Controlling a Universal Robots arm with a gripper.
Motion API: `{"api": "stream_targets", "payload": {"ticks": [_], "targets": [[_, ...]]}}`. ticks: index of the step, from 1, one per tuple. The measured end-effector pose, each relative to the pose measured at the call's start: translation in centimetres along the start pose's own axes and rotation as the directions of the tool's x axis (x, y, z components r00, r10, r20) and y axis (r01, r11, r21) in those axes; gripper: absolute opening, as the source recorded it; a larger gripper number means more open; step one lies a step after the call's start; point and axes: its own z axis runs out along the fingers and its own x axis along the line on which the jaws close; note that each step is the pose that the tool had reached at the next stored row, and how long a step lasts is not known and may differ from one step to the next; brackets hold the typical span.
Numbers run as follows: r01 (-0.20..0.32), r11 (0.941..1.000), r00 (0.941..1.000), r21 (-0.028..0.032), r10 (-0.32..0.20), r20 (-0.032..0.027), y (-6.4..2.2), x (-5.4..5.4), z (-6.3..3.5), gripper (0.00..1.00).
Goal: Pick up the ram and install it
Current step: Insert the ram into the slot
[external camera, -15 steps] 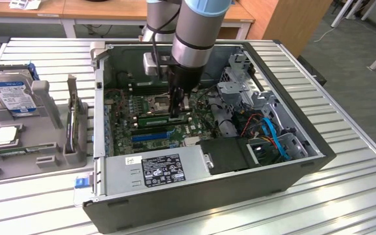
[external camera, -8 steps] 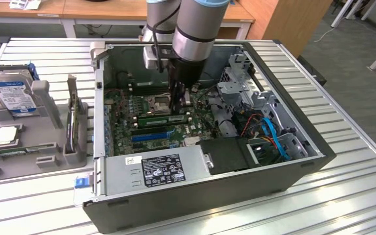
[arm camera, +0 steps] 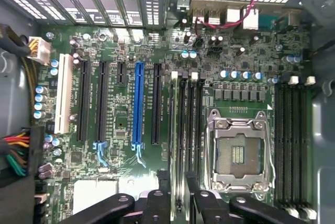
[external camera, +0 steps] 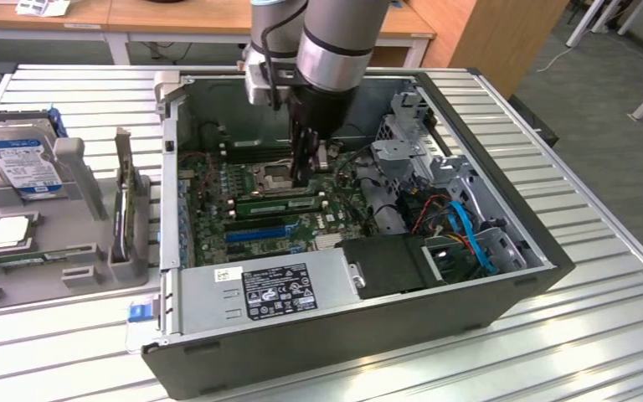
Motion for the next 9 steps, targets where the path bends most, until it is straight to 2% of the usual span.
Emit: {"api": "stream_targets", "payload": {"ticks": [9], "targets": [[0.000,1.0000,1.0000,0.0000,0.000,0.0000,0.16,-0.1,-2.16,0.25]]}}
